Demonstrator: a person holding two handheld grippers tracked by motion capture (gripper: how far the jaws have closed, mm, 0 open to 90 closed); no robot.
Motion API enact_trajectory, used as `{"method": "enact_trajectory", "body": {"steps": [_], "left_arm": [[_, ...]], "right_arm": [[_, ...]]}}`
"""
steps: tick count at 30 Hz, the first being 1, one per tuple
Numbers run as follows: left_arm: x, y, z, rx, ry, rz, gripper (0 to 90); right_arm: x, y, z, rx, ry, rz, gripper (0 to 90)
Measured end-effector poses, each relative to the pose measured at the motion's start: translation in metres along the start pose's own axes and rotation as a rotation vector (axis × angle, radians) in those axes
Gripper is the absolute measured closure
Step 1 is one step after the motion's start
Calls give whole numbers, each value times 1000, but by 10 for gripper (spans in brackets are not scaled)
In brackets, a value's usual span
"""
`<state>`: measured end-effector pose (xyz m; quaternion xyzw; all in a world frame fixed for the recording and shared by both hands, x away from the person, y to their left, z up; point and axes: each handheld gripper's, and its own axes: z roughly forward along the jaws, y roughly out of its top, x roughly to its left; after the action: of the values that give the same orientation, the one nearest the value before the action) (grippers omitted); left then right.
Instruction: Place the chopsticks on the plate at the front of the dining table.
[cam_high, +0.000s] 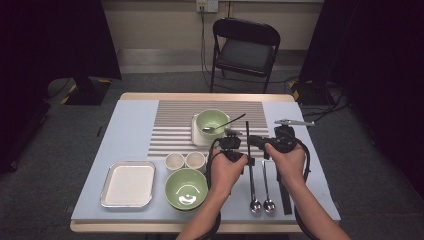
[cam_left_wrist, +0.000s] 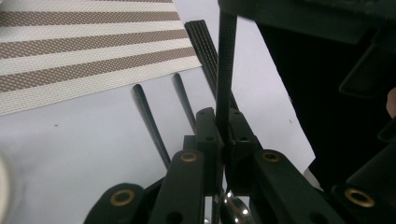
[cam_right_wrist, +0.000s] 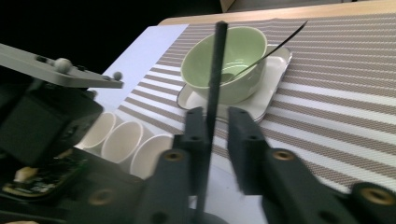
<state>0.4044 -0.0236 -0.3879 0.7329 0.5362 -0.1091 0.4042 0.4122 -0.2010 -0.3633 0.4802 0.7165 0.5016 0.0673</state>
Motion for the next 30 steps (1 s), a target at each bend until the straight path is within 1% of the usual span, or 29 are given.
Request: {"method": "enact_trajectory", "body": {"steps": [3,4,5,8,10,11,12,13,17,19,20,22,26,27,28,30], "left_arm": [[0,1,-4,3,8,7,861],[0,1,-5,12,14,17,861],[0,1,-5,4,19,16,861],[2,1,-6,1,15,9,862],[3,1,-8,8,20,16,861],[3,1,-8,6,17,9,862],[3,1,-8,6,17,9,861],[4,1,-9,16,20,17,862],[4,2,-11,16,29,21,862],[4,2,-11,11,26,9,862],[5,1,-12,18,24,12,862],[5,1,-12,25,30,20,862],[6,1,-13,27,33,19,862],[6,1,-14,29,27,18,862],[7,1,-15,31,26,20,862],[7,1,-16,30,30,20,861]], "right_arm": [[1,2,2,1,-18,-36,620],[1,2,3,9,-24,-55,613],[1,2,4,14,-31,-66,595],[2,2,5,7,-33,-94,560],[3,2,6,7,-42,-112,514],[3,2,7,12,-45,-119,499],[3,2,7,12,-45,-119,499],[1,2,8,15,-42,-112,486],[-1,3,9,12,-30,-118,458],[-1,3,10,13,-27,-118,453],[-1,3,10,15,-30,-119,447],[-3,2,11,19,-24,-125,437],[-4,1,13,17,-18,-132,413],[-4,1,13,13,-21,-144,394],[-4,1,14,15,-24,-145,381],[-5,1,14,10,-28,-155,350]]}}
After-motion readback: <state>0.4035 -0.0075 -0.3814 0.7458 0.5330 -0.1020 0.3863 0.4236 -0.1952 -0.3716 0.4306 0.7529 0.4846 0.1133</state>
